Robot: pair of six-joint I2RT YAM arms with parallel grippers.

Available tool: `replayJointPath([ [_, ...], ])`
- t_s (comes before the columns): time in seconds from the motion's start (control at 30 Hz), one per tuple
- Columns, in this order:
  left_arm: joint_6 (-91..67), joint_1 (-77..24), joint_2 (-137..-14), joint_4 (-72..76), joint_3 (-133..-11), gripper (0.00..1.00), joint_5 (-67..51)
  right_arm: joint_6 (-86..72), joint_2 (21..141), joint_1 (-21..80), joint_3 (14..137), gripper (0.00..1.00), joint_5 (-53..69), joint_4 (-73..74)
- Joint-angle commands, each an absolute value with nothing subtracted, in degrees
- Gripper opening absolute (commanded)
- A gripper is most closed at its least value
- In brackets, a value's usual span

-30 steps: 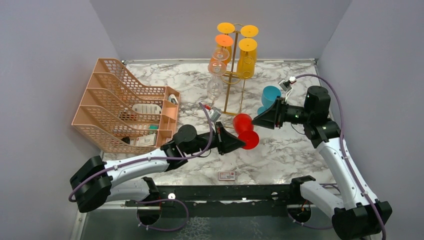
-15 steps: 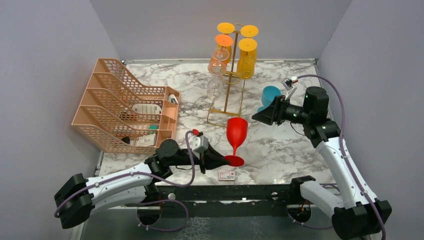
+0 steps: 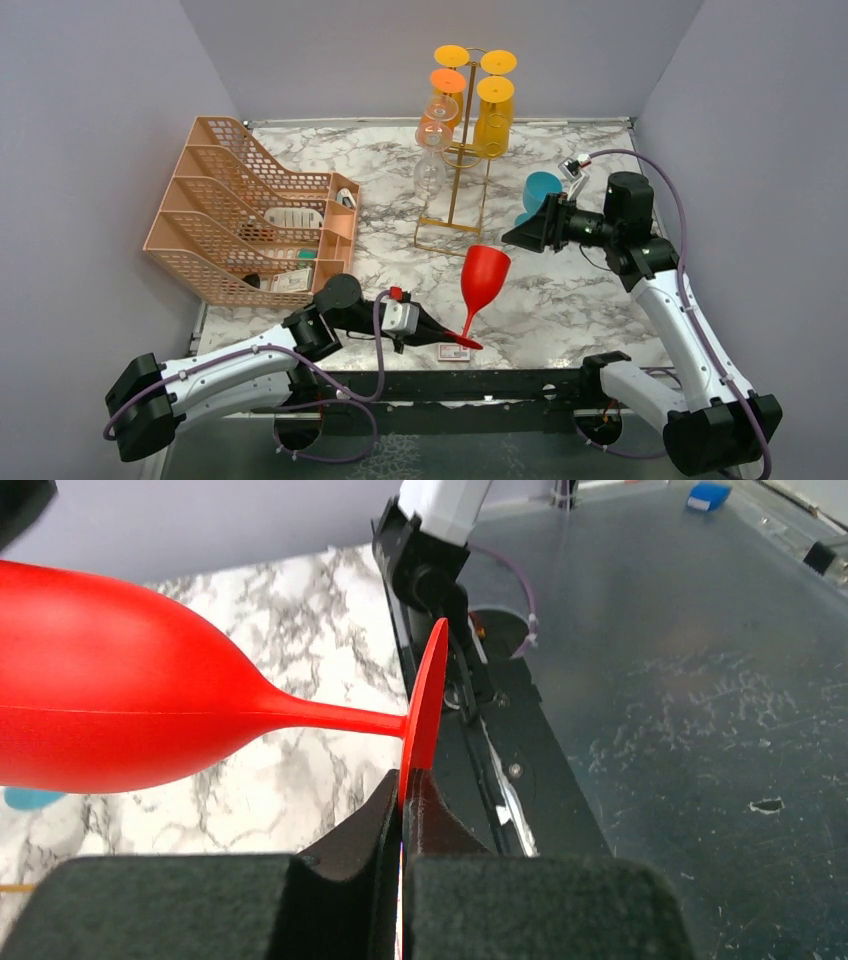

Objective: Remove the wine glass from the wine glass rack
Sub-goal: Place the wine glass at the center of the board.

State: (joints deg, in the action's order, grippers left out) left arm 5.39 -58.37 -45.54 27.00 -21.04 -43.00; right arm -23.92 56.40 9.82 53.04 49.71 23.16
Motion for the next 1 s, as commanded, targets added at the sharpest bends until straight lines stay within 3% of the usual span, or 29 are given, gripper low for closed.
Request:
replayJointPath([
  [0.0, 10.0, -58.6, -46.7, 18.0, -25.0, 0.00, -41.7, -24.1, 55.2, 10.1, 54.1, 0.62, 51.5, 21.6],
  [0.47, 24.3, -58.5, -50.6, -0.9, -36.0, 0.00, -37.7, -29.3, 63.5, 10.4, 53.8, 0.67, 69.5, 18.0],
  [0.7, 27.7, -58.0, -54.1, -5.3, -38.6, 0.00, -37.2, -20.2, 68.2, 11.1, 56.9, 0.58, 78.9, 26.4],
  [0.97, 31.9, -57.0, -53.4, -10.0, -39.7, 0.00, -32.4, -18.8, 70.7, 13.7, 57.5, 0.34, 81.0, 28.2],
])
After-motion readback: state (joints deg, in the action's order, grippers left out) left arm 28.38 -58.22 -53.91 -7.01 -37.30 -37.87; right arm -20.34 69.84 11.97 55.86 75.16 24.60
